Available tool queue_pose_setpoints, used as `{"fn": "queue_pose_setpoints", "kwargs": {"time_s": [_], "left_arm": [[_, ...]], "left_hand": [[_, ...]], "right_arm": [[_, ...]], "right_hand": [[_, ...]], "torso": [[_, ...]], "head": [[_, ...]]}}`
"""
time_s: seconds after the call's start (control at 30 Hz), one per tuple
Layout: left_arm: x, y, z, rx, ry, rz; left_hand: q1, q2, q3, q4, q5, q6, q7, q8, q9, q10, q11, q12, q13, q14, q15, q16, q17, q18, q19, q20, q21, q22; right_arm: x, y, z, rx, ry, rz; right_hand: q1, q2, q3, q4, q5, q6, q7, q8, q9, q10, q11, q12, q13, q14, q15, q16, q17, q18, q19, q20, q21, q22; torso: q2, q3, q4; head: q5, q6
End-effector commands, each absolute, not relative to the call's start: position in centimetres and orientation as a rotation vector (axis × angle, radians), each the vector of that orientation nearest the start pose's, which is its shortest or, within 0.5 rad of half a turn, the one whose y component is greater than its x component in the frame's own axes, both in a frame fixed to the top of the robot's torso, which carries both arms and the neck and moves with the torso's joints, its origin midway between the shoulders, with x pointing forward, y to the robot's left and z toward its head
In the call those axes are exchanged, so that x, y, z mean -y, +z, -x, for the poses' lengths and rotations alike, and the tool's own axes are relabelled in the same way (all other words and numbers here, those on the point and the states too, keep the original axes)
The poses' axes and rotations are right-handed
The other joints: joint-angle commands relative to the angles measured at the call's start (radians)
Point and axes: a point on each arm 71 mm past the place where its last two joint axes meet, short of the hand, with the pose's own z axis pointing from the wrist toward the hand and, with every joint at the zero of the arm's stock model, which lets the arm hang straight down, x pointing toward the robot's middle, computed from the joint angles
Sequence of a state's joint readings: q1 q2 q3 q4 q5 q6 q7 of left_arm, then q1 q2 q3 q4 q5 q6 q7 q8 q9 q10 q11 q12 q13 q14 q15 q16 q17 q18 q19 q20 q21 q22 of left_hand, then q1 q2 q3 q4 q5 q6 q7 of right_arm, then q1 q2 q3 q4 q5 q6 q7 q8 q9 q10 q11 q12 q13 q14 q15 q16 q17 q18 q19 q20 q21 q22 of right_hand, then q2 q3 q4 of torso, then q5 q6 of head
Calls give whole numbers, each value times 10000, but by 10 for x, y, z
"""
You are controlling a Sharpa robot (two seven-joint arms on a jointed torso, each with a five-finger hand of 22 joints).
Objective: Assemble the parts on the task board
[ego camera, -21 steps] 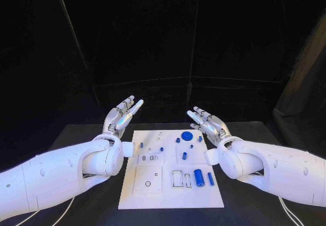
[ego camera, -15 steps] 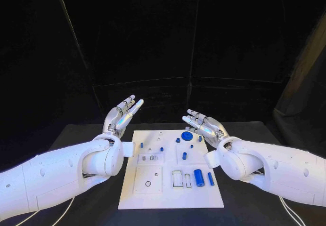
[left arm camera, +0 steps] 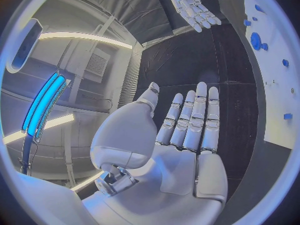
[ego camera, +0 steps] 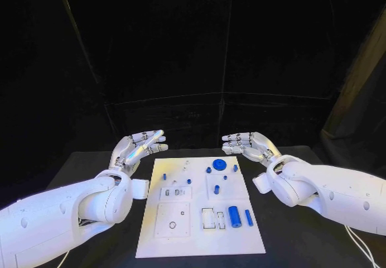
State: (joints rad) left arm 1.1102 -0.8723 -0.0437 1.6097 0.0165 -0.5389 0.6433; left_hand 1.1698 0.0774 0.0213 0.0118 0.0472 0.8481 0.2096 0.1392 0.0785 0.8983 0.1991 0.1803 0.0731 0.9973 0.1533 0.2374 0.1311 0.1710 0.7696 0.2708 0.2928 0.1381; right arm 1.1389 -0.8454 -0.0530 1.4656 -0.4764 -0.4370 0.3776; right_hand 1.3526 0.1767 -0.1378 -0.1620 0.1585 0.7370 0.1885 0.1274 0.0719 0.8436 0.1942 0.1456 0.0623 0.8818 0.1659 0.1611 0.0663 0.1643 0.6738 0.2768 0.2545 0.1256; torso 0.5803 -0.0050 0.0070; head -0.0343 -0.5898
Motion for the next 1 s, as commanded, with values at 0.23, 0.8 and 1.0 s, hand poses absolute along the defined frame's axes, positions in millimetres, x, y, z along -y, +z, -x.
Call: {"fn": "queue_pose_setpoints", "kwargs": {"time_s": [0.23, 0.8, 1.0], "left_arm": [[-203, -189, -443, -12577, -15988, 9945], [-192, -185, -432, -13062, -17052, 9880], [-190, -184, -430, -13174, -17220, 9885]], "left_hand": [[341, 0, -49, -254, 56, 733, 167, -109, -102, 1044, -280, -75, -30, 1063, -326, 0, 367, 148, 1118, -344, 256, -68], [544, 47, -30, -443, 56, 777, 209, -333, -128, 1043, -225, -383, -66, 847, -244, -423, 420, 126, 1087, -295, 51, -253], [527, 87, -36, -440, 56, 702, 304, -421, -138, 952, -160, -468, -79, 834, -210, -494, 434, 124, 1087, -272, 14, -291]], "right_arm": [[221, -179, -503, -15506, 10579, -2160], [189, -166, -529, -16756, 5228, 2902], [181, -165, -529, -16739, 4826, 3477]], "right_hand": [[266, 81, 240, -1302, 222, 2378, 75, -104, -49, 2689, -568, -362, 6, 3221, -797, 172, 192, 222, 2254, -699, 1122, 275], [62, -361, -112, -1241, 70, 2748, -311, -613, -61, 2905, -1005, -820, 23, 6316, -1622, 2053, 1771, 182, 4388, -1722, 4546, 2150], [18, -298, -146, -1203, 25, 2538, -322, -621, -59, 2500, -987, -791, 17, 6209, -1641, 3288, 2667, 157, 4112, -1701, 5502, 2786]], "torso": [[735, -22, 165], [1526, -121, 434], [1639, -146, 474]], "head": [[-122, 257], [-404, 430], [-475, 475]]}}
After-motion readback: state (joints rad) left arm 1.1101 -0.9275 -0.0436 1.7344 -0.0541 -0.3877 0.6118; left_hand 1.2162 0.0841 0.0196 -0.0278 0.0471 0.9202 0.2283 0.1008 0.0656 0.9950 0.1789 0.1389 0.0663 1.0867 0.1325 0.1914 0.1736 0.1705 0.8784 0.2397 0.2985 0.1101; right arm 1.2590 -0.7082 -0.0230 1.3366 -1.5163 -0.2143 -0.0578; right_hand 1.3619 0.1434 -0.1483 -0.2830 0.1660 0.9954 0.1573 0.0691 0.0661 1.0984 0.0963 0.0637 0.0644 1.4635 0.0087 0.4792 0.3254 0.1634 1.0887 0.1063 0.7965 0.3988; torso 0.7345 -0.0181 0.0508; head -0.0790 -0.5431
